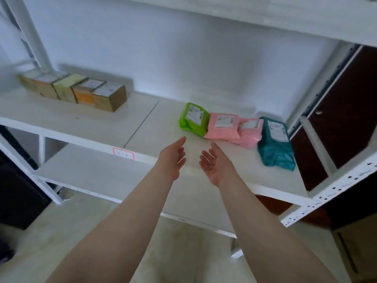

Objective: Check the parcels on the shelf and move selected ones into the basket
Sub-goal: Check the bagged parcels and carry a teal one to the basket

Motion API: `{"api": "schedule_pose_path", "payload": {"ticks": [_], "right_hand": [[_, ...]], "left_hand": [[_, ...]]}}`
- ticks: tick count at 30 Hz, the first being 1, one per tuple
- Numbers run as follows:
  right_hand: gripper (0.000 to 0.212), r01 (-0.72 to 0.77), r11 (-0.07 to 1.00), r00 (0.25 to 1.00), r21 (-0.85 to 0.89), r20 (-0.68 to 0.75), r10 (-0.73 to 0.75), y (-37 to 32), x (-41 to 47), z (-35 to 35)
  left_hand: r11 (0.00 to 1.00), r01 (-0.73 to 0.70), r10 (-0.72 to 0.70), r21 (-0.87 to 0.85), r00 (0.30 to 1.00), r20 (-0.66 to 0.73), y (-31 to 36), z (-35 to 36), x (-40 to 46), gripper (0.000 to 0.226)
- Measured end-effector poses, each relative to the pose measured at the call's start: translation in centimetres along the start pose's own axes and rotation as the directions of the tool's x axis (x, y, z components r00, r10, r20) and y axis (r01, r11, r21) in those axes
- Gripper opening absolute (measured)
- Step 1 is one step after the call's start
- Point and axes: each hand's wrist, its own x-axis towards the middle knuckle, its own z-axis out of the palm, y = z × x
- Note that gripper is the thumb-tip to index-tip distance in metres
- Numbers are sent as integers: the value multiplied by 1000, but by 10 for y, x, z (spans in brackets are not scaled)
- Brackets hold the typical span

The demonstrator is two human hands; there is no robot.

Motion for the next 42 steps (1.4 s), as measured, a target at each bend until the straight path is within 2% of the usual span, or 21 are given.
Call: {"api": "schedule_pose_path", "payload": {"ticks": [3,5,9,12,20,22,24,27,34,38,42], "right_hand": [[27,-19,1000,999,15,-38,19,-2,30,24],[32,-43,999,997,22,-56,44,-4,55,39],[37,-82,996,993,45,-86,86,-12,105,59],[37,-108,991,987,79,-112,116,-14,134,69],[36,-105,993,974,56,-198,114,-28,166,85],[34,-91,994,974,62,-202,101,-26,168,88],[33,-80,994,972,74,-216,94,-24,171,91],[36,-64,992,965,107,-248,89,-18,178,93],[28,3,990,954,138,-299,39,5,184,143],[18,109,991,969,83,-232,-88,21,184,199],[31,146,985,984,87,-116,-136,38,184,248]], "left_hand": [[999,-13,14,37,999,-36,17,1,30,28],[998,-13,17,61,998,-54,30,4,52,23],[992,-8,18,126,997,-78,49,14,106,30],[986,16,-1,168,996,-93,57,27,144,72],[946,-10,68,325,983,-169,61,53,228,94],[912,-6,79,410,983,-163,63,60,235,80],[874,-13,83,485,989,-121,68,64,238,56],[858,-7,65,513,993,-95,71,60,251,44],[927,-4,23,376,999,-46,118,-2,261,36],[969,-48,40,242,999,36,171,-54,262,28],[988,-24,3,152,991,134,214,-104,260,24]]}}
